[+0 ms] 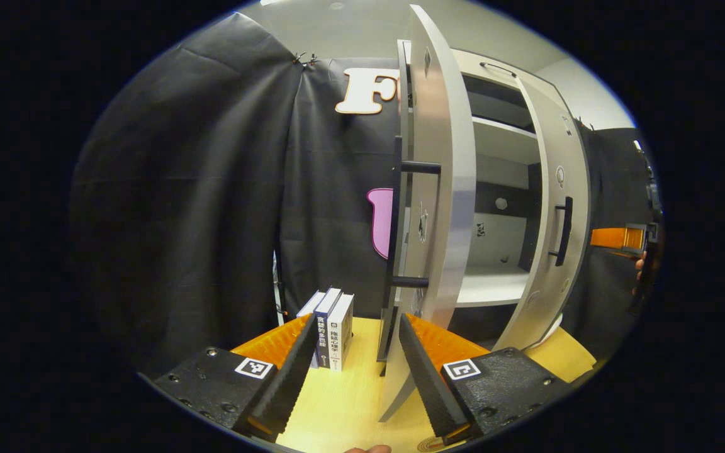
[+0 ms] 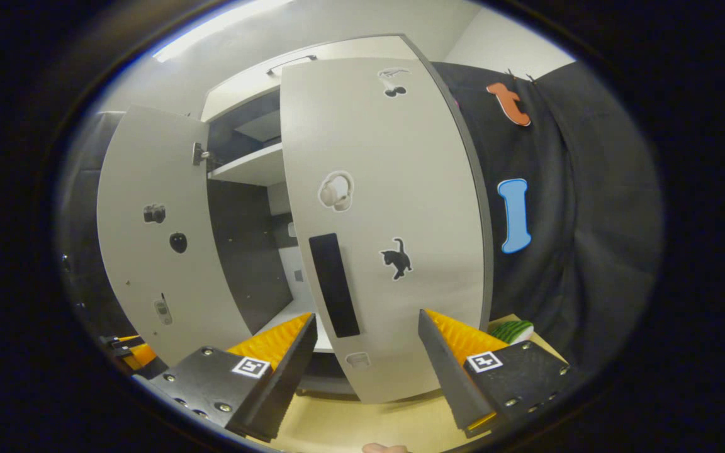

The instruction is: Grasp the bottle in the cabinet with the left hand and place it on the coaster, then close the right door with the right hand and the left door with the left hand.

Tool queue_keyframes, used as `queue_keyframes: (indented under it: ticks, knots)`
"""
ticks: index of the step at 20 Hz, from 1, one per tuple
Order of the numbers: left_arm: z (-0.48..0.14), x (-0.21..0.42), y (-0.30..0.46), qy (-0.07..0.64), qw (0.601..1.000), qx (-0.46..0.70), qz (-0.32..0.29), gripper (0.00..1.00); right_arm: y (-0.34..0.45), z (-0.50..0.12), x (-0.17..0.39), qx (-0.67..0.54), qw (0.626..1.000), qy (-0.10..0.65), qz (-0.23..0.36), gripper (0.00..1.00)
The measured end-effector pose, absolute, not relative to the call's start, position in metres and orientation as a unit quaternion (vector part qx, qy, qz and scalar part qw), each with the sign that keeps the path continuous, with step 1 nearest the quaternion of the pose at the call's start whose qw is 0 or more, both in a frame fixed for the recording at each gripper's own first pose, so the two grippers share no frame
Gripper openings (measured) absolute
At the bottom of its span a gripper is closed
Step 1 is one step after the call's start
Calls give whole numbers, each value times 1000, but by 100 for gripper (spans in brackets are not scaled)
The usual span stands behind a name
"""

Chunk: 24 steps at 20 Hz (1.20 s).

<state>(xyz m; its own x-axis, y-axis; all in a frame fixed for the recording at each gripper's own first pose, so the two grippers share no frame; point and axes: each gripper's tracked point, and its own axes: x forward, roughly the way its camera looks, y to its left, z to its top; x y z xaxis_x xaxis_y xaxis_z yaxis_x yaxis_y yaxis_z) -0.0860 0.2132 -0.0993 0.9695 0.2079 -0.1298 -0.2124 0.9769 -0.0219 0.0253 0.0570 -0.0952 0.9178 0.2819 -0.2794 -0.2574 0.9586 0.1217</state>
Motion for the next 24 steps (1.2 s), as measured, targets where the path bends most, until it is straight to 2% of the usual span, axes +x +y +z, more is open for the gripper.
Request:
queue_keyframes:
  ticks: [4,5,6,7,9,10,11,12,13,14,18,19,24]
  knots:
    - [-100,-86,213,64,992,-22,105,83,50,-97,26,44,978,150,135,98]
    - [-100,-86,212,63,992,-22,104,78,49,-96,25,44,979,150,135,98]
    - [-100,-86,212,63,992,-22,104,78,47,-95,23,44,979,149,135,98]
    - [-101,-86,212,63,992,-23,104,83,46,-94,21,45,979,148,136,98]
    - [-101,-86,211,62,992,-23,105,83,46,-93,24,46,978,148,137,98]
    - [-100,-85,211,62,992,-24,104,78,46,-93,23,46,978,148,138,98]
    - [-101,-85,209,61,993,-25,101,78,46,-93,23,46,978,148,139,98]
    - [-101,-85,208,62,993,-27,99,83,46,-94,23,46,978,149,140,98]
    - [-101,-85,208,62,993,-29,99,83,46,-94,22,46,977,150,141,98]
    - [-101,-85,208,62,993,-29,99,78,47,-94,22,46,977,150,143,98]
    - [-102,-83,204,61,993,-34,93,78,47,-95,23,45,977,150,145,98]
    - [-102,-84,201,61,993,-38,90,82,47,-94,23,45,977,150,145,98]
    - [-104,-81,194,59,993,-64,77,82,44,-93,23,48,977,150,145,98]
